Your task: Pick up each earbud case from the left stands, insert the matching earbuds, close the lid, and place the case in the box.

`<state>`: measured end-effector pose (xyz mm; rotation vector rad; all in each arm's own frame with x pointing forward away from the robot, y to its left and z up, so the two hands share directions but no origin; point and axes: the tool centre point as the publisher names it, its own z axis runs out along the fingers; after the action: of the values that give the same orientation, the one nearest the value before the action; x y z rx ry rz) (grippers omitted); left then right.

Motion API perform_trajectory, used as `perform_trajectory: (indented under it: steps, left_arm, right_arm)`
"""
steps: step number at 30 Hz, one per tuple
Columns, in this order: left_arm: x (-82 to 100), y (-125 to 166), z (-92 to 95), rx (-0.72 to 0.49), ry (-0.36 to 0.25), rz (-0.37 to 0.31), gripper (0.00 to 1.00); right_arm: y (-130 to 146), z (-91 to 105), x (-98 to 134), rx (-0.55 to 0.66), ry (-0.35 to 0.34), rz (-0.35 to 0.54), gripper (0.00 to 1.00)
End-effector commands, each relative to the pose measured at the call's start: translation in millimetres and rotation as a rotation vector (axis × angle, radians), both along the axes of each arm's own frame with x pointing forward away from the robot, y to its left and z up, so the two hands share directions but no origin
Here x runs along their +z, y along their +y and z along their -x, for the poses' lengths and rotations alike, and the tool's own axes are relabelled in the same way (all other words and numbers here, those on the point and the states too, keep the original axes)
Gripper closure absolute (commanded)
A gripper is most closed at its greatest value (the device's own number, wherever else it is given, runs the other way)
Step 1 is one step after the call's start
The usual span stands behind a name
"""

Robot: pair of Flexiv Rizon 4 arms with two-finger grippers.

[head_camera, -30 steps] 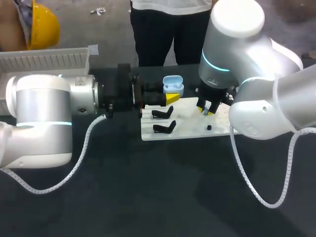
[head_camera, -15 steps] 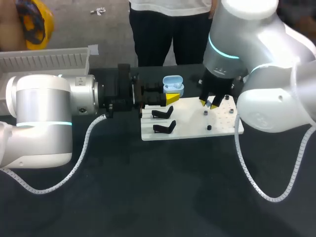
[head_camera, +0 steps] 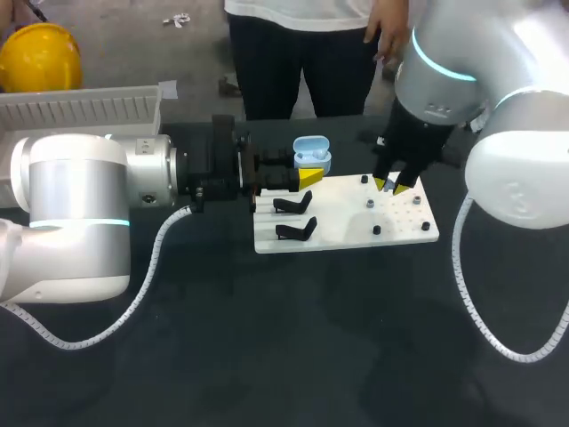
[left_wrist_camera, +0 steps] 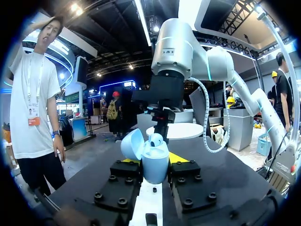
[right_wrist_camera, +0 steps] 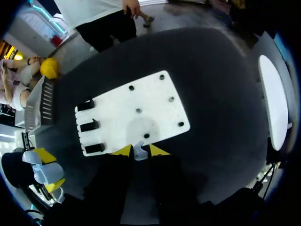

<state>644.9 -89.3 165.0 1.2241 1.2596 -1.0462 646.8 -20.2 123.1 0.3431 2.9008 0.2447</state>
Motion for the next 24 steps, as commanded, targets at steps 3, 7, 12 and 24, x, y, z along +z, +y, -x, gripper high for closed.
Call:
perform_trajectory:
  steps: [3,7,12,24]
  left_arm:
    - [-1.0,0,2.3,0.010,-0.006,0.005,1.00]
    - [-1.0,0,2.3,0.010,-0.006,0.005,1.00]
    - [-1.0,0,2.3,0.010,-0.006,0.005,1.00]
    - [-1.0,0,2.3,0.010,-0.006,0.005,1.00]
  right_arm:
    - [3,25.1,28,0.144,0.013,-0.003,1.00]
    - [8,34.4,42,0.215,0.017,-0.013,1.00]
    - [17,43.7,58,0.323,0.013,0.013,1.00]
    - [49,60.6,83,0.630,0.001,0.083,1.00]
